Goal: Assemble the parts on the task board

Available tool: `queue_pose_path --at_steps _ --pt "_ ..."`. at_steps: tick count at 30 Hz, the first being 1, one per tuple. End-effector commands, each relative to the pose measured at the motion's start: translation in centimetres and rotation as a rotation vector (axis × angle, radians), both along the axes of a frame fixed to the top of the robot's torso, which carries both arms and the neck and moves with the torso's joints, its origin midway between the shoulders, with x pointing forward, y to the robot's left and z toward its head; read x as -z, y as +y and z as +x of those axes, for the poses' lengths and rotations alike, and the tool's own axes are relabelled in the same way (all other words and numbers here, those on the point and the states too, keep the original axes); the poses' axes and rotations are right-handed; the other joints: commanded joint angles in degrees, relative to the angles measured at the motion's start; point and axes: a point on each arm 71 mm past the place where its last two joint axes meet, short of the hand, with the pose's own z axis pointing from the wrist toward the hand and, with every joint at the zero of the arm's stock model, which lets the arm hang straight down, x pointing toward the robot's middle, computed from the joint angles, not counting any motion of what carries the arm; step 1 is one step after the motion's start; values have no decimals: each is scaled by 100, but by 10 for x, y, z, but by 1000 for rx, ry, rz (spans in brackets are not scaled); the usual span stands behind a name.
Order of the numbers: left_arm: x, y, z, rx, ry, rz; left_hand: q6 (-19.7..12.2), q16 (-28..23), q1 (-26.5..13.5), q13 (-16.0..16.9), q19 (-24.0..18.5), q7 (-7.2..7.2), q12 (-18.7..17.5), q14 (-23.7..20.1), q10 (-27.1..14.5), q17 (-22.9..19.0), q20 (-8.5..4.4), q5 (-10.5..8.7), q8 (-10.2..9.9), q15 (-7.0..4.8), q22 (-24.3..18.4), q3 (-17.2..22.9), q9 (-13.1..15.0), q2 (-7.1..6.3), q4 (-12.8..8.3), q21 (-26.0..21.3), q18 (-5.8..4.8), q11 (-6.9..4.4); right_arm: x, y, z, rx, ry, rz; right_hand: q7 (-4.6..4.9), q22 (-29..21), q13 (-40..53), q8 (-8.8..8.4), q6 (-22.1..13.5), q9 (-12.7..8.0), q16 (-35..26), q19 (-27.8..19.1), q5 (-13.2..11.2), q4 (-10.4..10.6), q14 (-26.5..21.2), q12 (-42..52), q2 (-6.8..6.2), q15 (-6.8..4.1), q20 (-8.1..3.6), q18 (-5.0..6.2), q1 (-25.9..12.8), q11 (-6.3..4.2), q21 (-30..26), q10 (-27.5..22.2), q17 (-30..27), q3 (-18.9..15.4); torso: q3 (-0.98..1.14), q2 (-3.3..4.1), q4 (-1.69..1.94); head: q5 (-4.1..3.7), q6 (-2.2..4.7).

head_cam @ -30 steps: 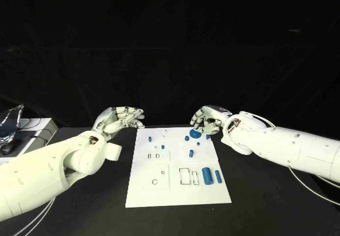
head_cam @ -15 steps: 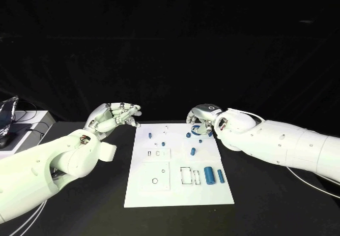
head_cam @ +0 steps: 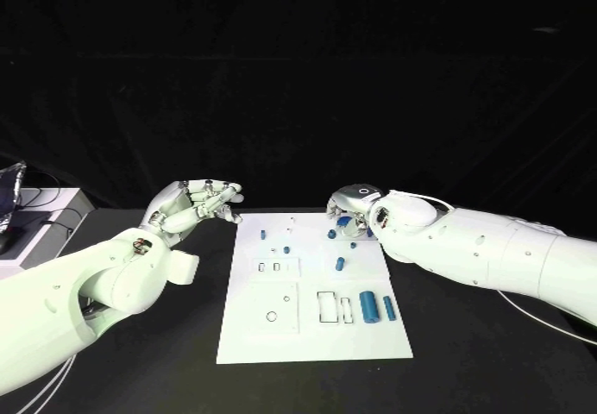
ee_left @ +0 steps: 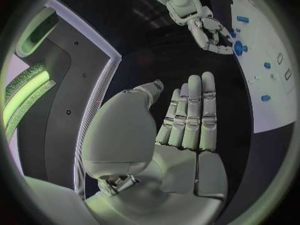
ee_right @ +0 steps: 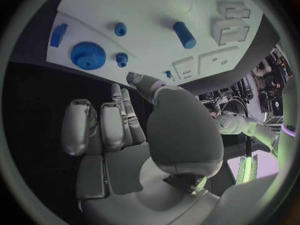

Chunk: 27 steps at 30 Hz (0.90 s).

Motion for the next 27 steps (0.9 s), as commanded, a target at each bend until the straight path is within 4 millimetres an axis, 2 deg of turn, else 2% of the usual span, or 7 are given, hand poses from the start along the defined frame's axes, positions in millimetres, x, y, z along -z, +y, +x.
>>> queue_pose_path --at_steps 1,8,14,22,25,27 --pt "-2 -2 -1 15 -9 -2 -21 35 -57 -5 -44 12 -18 -38 -26 5 13 21 -35 -10 5 43 6 10 -7 9 49 -10 3 -1 1 9 9 -51 17 -15 -8 12 40 7 35 12 -4 17 150 -14 -27 44 10 -42 19 16 -31 -50 -5 -16 3 42 23 -2 -13" --pt "-2 -2 -1 12 -7 0 -29 53 -56 -8 -64 23 -17 -57 -46 15 16 22 -43 -5 21 53 7 20 -14 31 49 -3 4 0 3 6 6 -57 29 -28 -6 3 29 12 48 9 -34 40 142 -12 -38 52 18 -38 -3 25 -42 -81 -16 -52 1 97 50 15 -18" --pt "-2 -1 0 8 -5 2 -33 62 -50 -9 -71 30 -16 -62 -54 20 17 22 -47 -3 28 61 8 24 -22 43 49 1 6 2 2 2 24 -60 35 -42 -6 -14 5 11 60 5 -49 62 135 -12 -36 58 25 -35 -19 31 -53 -110 -23 -81 -13 136 52 -4 -23" --pt "-2 -1 0 5 -4 2 -34 69 -48 -10 -77 34 -15 -66 -58 24 18 22 -49 -1 35 65 8 26 -27 53 49 4 7 1 3 6 32 -64 35 -34 -5 -15 3 11 60 8 -50 65 134 -12 -35 59 25 -36 -21 31 -48 -110 -25 -84 -17 190 32 -32 -4" --pt "-2 -1 0 5 -4 2 -34 69 -48 -10 -77 34 -15 -66 -58 24 18 22 -49 -1 35 65 8 26 -27 53 49 4 8 1 3 8 30 -65 35 -41 -4 -17 2 12 60 6 -54 70 132 -9 -32 59 26 -35 -22 31 -54 -110 -32 -89 -16 214 43 -43 -3" --pt "-2 -1 0 5 -4 2 -34 69 -48 -10 -77 34 -15 -66 -58 24 18 22 -49 -1 35 65 8 26 -27 53 49 4 9 1 4 10 27 -67 35 -42 -2 -17 4 14 59 6 -54 74 129 -6 -23 60 27 -34 -20 30 -55 -108 -39 -89 -23 228 53 -44 -5"
